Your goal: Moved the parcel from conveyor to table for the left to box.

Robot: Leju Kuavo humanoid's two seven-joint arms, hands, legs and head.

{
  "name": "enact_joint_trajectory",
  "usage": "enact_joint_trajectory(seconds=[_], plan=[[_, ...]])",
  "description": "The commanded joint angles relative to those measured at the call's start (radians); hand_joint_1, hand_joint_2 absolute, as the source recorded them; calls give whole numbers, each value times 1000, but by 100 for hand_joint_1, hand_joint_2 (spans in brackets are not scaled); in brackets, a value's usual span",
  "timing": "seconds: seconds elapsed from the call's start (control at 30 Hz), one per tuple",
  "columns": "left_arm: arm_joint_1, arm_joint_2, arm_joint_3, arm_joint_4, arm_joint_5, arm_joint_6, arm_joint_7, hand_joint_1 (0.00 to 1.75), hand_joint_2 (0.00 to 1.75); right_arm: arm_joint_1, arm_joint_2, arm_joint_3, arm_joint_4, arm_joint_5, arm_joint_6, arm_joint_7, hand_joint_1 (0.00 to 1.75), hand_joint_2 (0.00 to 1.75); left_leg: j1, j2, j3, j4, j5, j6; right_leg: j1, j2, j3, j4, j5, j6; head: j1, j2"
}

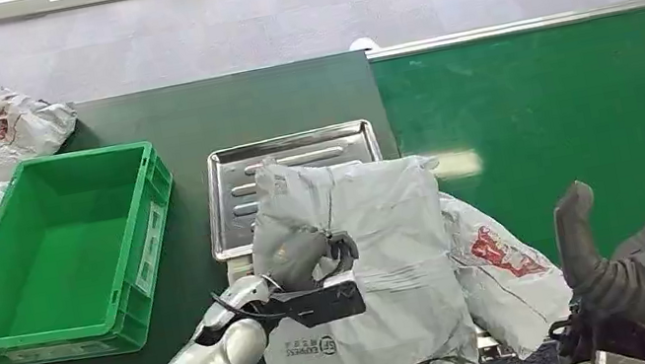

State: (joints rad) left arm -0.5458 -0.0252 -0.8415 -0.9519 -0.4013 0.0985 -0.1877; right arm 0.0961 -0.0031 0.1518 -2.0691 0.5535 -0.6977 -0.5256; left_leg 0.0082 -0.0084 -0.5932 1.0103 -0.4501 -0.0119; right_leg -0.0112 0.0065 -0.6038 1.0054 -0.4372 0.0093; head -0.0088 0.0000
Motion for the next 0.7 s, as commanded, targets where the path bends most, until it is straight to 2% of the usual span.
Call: enact_joint_trajectory(seconds=[0.03,0.4,0.5,0.53,0.57,0.63,0.67,0.7], plan=[[119,101,188,-357,-14,52,12,175,175,11,14,-53,-6,-32,0,-38,0,175,0,4,2,-1,-1,0,0,3,1,-1,0,-1,0,0],[134,112,211,-381,-29,95,-5,175,175,-14,15,-38,11,-31,0,-34,0,175,0,2,1,-1,-1,0,0,1,0,-1,0,0,0,0],[135,125,202,-377,-43,51,18,175,175,-16,5,-27,24,-31,0,-27,0,175,0,2,1,-1,-1,0,0,1,1,-1,-1,0,0,0],[133,134,193,-381,-62,39,26,112,175,-20,5,-26,29,-33,0,-27,0,175,0,2,1,-1,-1,0,0,1,1,-1,-1,0,0,0],[137,137,191,-386,-76,30,26,0,175,-19,8,-28,30,-29,0,-30,0,175,0,3,2,-2,-1,0,0,2,2,-2,0,0,0,0],[130,154,164,-384,-121,-6,45,0,175,-24,-1,-19,35,-31,0,-24,0,175,0,3,2,-2,-1,0,0,2,2,-2,0,0,0,0],[116,171,126,-372,-178,-58,65,0,0,-36,-6,-9,42,-29,0,-16,0,175,0,3,2,-2,-1,0,0,2,2,-2,0,0,0,0],[114,171,118,-362,-192,-75,66,0,0,-42,-6,-6,45,-27,0,-11,0,175,0,4,3,-3,0,0,0,2,3,-3,0,-1,0,0]])
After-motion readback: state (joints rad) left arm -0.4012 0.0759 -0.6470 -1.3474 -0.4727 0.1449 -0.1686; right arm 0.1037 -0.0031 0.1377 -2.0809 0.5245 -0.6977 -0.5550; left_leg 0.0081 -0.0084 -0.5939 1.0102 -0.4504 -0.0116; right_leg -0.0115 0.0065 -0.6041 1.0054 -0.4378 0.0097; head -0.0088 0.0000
